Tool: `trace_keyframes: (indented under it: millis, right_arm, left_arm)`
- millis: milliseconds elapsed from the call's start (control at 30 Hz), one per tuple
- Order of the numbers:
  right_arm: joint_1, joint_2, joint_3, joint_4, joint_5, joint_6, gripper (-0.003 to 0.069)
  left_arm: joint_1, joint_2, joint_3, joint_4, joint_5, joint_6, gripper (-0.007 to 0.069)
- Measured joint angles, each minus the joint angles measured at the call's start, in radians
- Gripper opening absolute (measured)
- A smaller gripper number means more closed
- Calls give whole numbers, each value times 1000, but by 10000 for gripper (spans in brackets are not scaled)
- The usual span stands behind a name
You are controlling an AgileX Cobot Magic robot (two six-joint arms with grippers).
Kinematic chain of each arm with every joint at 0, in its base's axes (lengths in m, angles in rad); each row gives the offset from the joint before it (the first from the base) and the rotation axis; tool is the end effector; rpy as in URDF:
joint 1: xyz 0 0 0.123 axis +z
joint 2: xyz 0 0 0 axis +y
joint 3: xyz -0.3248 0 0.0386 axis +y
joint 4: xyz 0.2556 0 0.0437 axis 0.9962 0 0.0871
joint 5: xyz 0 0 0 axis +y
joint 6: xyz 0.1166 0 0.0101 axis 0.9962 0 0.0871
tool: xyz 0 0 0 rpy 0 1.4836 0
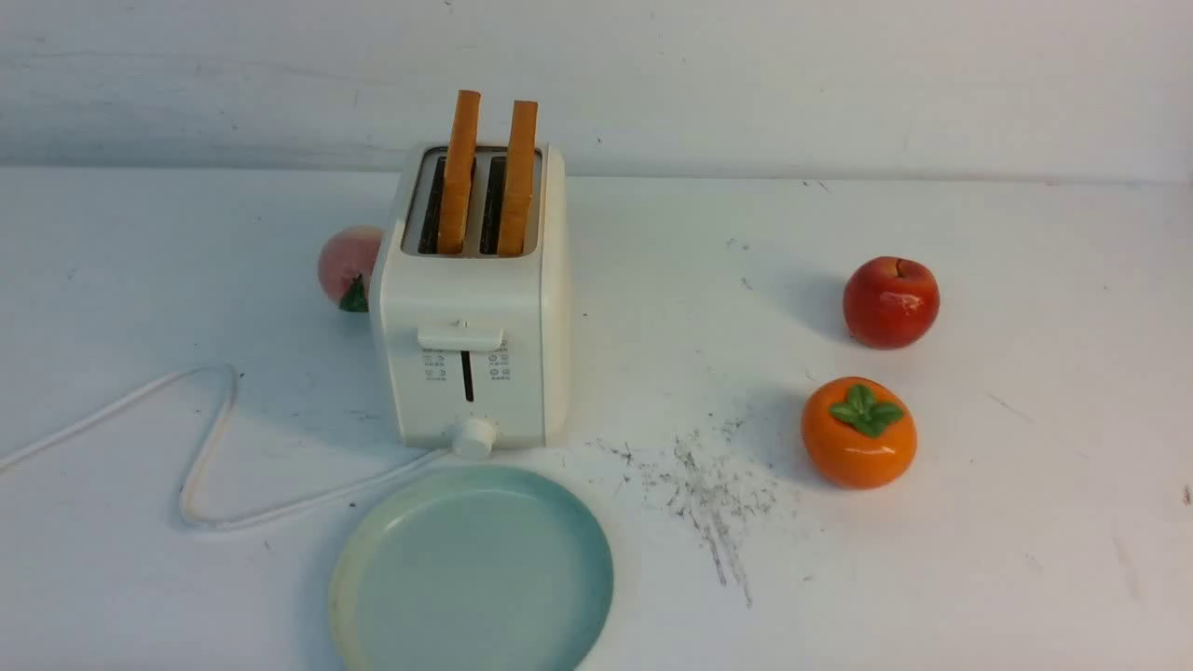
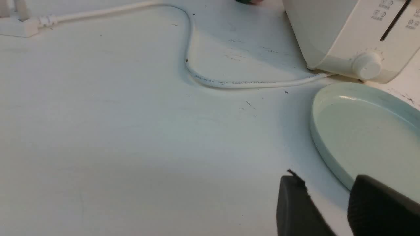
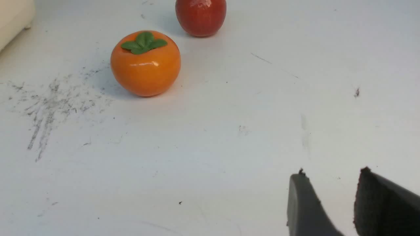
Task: Take toasted bread from bread machine on white table place on plate.
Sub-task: 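Reach for a toast slice standing in the toaster with the left gripper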
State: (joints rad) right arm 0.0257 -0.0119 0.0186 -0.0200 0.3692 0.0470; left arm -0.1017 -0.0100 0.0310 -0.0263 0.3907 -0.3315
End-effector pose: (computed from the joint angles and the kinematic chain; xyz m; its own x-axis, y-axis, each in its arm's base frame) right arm 0.0428 0.0003 0.1663 -0.2850 0.0210 -0.9583 -0.0107 0.9996 0.0251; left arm 0.0419 -0.0055 0.1593 -0.3359 -0.3159 -0.8874 -0.0064 0.9428 -0.3332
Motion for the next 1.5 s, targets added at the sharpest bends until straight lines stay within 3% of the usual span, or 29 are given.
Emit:
trace_keyframes:
  millis: [900, 967, 1167, 1300, 1500]
  right_arm:
    - [0, 0, 0, 1, 0, 7, 240]
    - [0, 0, 0, 1, 0, 7, 240]
    - [0, 0, 1, -21, -28, 14, 240]
    - [0, 0, 6, 111, -226, 143, 240]
    - [0, 0, 6, 244, -429, 307, 240]
  left_arm:
    - [0, 0, 0, 10, -20, -10, 238]
    - [0, 0, 0, -24, -42, -27, 238]
    - [0, 0, 0, -279, -200, -128, 238]
    - [0, 0, 0, -420, -330, -146, 238]
    - [0, 0, 0, -471, -487, -147, 238]
